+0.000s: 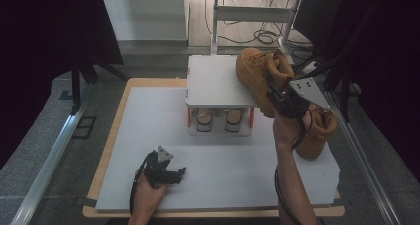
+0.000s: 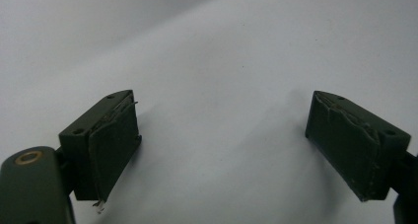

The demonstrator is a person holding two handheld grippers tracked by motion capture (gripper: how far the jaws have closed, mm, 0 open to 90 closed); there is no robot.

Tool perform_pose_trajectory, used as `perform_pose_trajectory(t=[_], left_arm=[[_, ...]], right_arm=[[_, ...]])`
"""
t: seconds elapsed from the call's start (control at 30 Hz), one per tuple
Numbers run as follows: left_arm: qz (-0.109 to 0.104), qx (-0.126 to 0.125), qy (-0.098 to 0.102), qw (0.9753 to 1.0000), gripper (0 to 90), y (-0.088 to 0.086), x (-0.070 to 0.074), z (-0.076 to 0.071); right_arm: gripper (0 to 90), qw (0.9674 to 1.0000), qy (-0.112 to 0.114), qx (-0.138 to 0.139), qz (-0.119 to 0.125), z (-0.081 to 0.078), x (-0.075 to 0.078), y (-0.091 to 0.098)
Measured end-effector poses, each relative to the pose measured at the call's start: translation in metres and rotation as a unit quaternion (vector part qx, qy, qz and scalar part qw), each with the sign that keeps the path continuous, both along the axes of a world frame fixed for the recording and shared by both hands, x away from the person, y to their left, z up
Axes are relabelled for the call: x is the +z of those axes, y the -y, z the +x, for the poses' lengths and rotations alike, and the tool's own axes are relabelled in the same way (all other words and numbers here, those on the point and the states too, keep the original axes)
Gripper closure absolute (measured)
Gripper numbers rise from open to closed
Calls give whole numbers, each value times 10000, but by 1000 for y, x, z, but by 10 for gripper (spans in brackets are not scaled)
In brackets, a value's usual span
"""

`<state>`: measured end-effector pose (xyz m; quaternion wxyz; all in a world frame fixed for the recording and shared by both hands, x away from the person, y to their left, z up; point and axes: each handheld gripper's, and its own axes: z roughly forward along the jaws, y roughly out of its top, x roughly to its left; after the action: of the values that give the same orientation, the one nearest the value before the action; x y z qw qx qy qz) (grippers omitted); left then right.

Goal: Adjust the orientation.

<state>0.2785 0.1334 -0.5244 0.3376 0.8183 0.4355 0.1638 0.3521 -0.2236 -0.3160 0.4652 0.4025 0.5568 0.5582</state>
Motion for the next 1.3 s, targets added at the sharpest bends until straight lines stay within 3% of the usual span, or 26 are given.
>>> perform_pose_trajectory(t=[0.43, 0.8, 1.3], left_arm=[[-27, 9, 12, 10000, 127, 0, 0, 0], [-1, -4, 8, 10000, 127, 0, 0, 0], [9, -8, 17, 10000, 129, 0, 0, 0]], right_arm=[[535, 9998, 12, 212, -9, 12, -1, -29], [534, 9986, -8, 522, 28, 26, -10, -65], [533, 9973, -53, 729, 41, 43, -20, -101]])
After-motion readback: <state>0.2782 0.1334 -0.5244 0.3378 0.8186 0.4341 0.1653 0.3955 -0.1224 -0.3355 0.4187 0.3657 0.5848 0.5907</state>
